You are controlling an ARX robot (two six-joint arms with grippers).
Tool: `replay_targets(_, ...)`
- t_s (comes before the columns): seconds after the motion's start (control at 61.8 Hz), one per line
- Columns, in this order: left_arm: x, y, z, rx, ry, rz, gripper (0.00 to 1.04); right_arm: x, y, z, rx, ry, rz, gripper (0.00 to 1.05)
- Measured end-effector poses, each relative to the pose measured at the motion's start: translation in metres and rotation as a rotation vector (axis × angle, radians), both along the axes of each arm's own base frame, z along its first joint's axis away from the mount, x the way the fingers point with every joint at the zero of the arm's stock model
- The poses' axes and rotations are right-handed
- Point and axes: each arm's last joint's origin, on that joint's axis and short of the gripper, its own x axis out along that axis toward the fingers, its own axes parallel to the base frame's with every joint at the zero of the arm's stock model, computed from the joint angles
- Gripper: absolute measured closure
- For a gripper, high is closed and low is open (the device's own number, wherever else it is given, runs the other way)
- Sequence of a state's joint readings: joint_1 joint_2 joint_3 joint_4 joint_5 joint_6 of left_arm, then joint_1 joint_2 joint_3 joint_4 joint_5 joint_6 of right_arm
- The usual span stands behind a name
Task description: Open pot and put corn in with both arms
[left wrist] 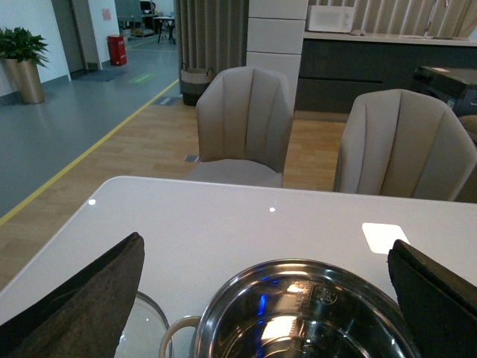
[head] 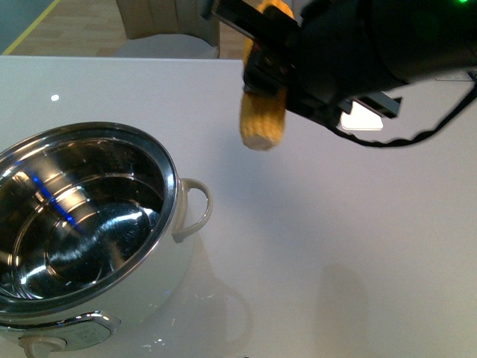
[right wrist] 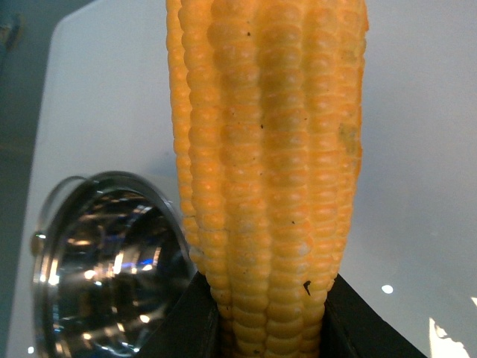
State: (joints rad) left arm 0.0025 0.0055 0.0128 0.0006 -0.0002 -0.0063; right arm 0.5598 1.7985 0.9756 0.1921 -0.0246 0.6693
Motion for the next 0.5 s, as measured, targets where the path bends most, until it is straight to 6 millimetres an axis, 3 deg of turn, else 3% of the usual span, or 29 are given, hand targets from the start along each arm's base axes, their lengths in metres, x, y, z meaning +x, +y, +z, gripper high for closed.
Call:
replay_targets(0.162, 0.0, 0.0, 0.0, 0.0, 0.0, 0.0, 0.07, 0.009, 0.028, 0.005, 0.041, 0.025, 0.038, 0.84)
replay_targets(0.502, 0.0, 0.0, 0.0, 0.0, 0.0, 0.0, 0.07, 0.011, 0.078, -0.013, 0.039, 0.099, 0.125, 0.85)
